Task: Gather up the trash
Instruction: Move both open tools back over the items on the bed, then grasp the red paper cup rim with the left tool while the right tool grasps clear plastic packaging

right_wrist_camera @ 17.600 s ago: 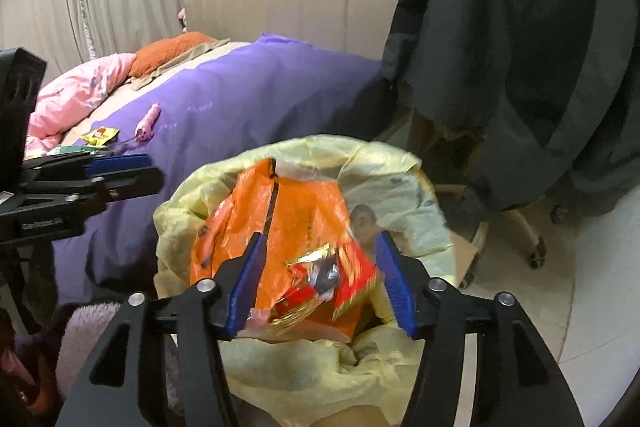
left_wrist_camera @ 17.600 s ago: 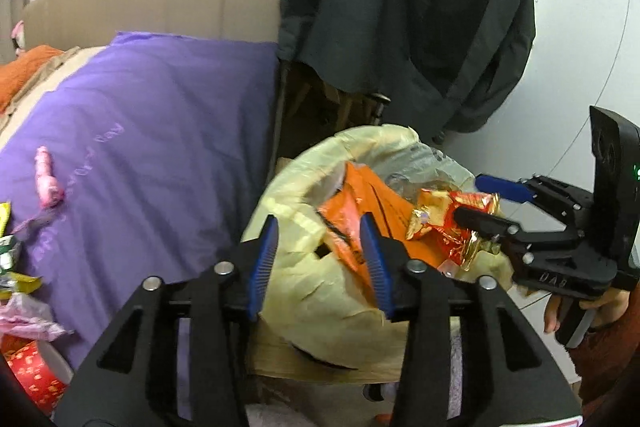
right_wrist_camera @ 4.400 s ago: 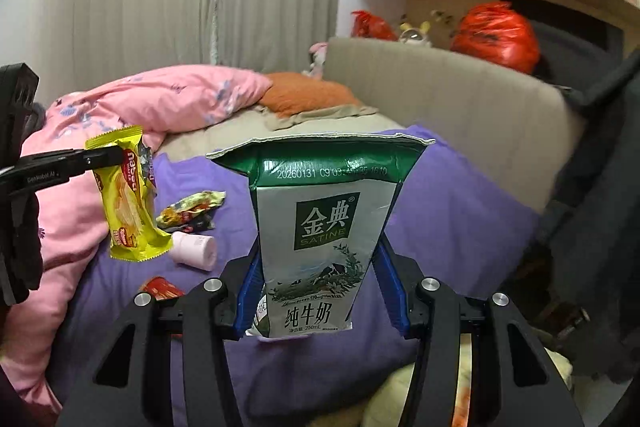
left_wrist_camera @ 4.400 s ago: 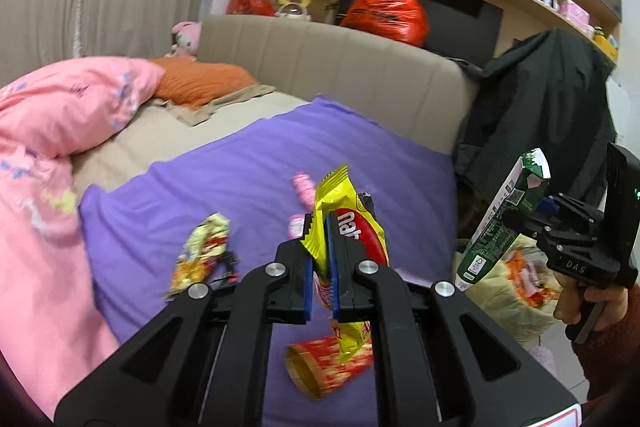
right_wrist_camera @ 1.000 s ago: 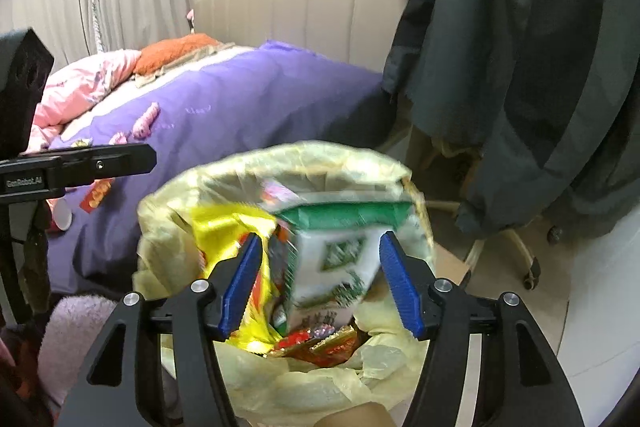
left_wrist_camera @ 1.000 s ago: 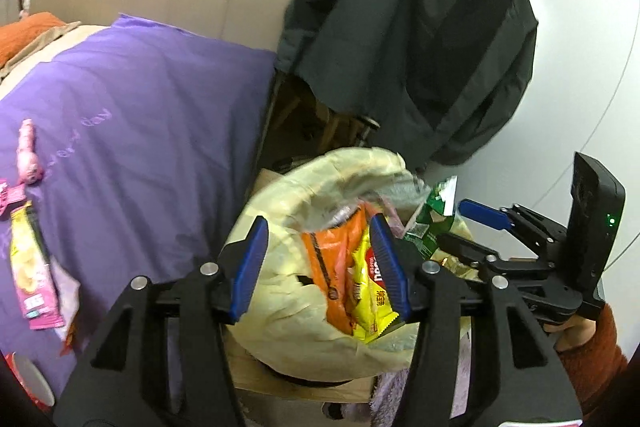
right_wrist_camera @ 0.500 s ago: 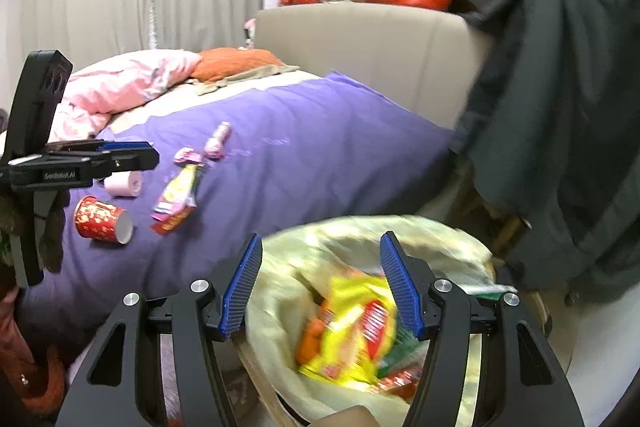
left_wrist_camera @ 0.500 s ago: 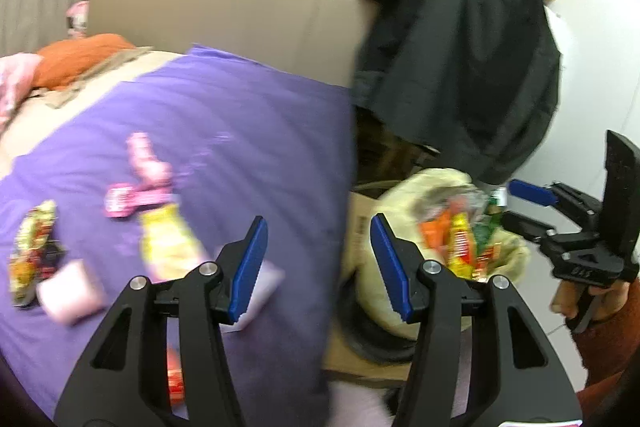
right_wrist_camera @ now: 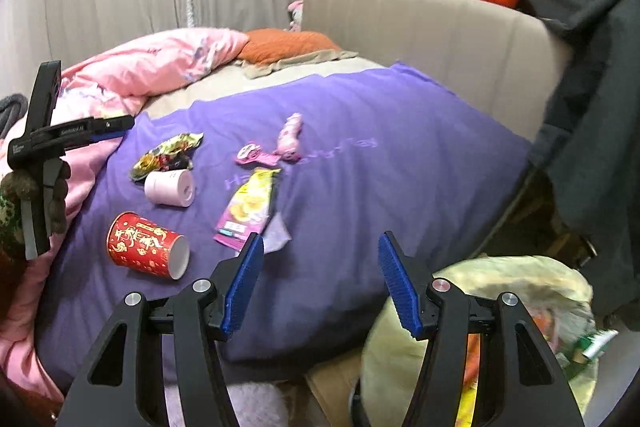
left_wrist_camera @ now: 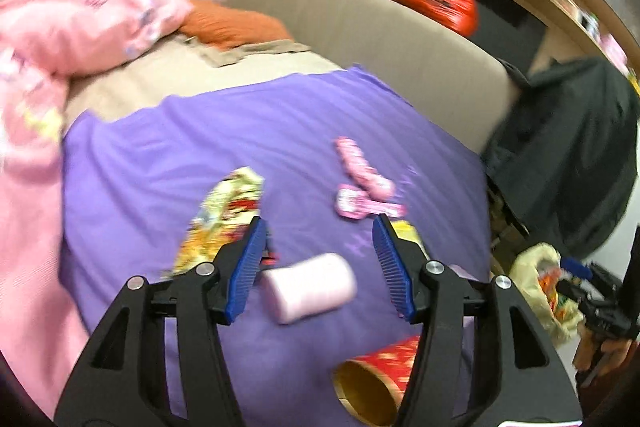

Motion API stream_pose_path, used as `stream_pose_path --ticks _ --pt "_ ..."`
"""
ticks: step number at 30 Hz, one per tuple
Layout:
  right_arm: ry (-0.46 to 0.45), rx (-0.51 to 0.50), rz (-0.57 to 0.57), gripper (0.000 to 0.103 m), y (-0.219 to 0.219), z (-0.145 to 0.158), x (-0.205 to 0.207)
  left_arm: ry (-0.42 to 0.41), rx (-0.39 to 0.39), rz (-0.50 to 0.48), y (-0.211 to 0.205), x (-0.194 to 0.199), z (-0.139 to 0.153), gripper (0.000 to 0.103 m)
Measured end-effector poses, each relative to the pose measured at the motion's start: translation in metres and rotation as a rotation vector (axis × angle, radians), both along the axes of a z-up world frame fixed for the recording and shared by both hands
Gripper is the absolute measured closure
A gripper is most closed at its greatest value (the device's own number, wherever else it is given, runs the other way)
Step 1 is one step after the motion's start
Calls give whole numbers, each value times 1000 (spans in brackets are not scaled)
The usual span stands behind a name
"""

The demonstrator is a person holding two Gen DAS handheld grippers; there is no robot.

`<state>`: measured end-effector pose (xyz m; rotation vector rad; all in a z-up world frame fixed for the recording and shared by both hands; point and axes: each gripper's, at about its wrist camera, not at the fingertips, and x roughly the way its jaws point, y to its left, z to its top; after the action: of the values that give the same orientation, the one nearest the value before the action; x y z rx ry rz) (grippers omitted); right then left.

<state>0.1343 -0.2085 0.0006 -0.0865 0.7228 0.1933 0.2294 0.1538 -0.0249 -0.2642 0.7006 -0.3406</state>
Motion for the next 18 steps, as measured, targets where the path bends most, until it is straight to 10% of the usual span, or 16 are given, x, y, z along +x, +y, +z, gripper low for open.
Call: stream_pose_path --ticks 18 --pt "148 111 26 47 39 -74 52 136 9 -238 -46 -30 -27 42"
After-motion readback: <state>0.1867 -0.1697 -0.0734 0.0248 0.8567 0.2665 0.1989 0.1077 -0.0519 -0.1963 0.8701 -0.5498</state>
